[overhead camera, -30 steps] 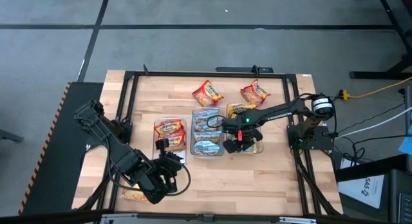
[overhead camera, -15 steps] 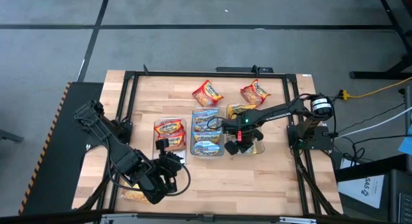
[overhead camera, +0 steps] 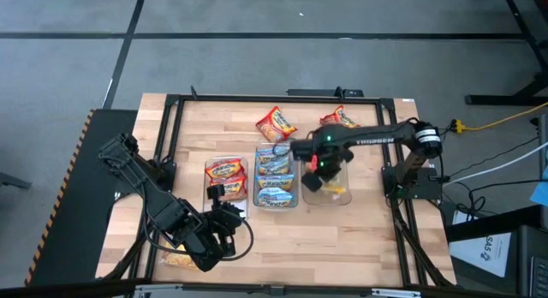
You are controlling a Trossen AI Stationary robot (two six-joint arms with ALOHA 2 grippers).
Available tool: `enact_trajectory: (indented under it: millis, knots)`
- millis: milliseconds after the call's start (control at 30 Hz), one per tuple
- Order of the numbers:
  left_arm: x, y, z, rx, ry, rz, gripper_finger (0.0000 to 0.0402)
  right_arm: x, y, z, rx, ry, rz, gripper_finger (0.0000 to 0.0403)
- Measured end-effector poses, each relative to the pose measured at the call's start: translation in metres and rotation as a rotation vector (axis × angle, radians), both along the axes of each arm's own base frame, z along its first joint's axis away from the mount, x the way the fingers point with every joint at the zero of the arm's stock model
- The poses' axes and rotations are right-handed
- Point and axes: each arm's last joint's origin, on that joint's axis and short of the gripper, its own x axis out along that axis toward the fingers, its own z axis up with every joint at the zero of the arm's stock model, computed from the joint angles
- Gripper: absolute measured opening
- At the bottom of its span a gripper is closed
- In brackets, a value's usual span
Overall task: Sort Maruchan noodles
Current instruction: Adjust the yellow noodle pack
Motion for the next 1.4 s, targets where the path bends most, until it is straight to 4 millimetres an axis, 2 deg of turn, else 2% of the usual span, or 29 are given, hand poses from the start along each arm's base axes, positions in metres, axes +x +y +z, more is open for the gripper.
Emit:
enact_trajectory:
  millis: [100,267,533,800,1167,1400]
  knots:
    - [0.0,0.0,0.0,-0.001,0.001,0.0,0.0073,0.001,-0.021,0.003,-0.053,-0.026,-0.004,0.0001]
    - [0.0,0.0,0.0,-0.003,0.001,-0.001,0.0073,0.001,-0.049,-0.007,-0.075,-0.062,0.0,0.0001]
    - [0.0,0.0,0.0,-0.003,0.002,-0.001,0.0073,-0.01,-0.077,-0.023,-0.119,-0.028,0.01,0.0]
    - [0.001,0.001,0.0,-0.002,0.003,0.003,0.0073,-0.009,-0.073,-0.039,-0.084,-0.066,0.032,0.0]
    - [0.002,0.002,0.0,-0.002,0.003,0.005,0.0073,-0.005,-0.06,-0.04,-0.097,-0.065,0.073,0.0]
    - [0.002,0.002,0.0,-0.003,0.003,0.006,0.0073,-0.006,-0.062,-0.04,-0.132,-0.054,0.051,0.0032]
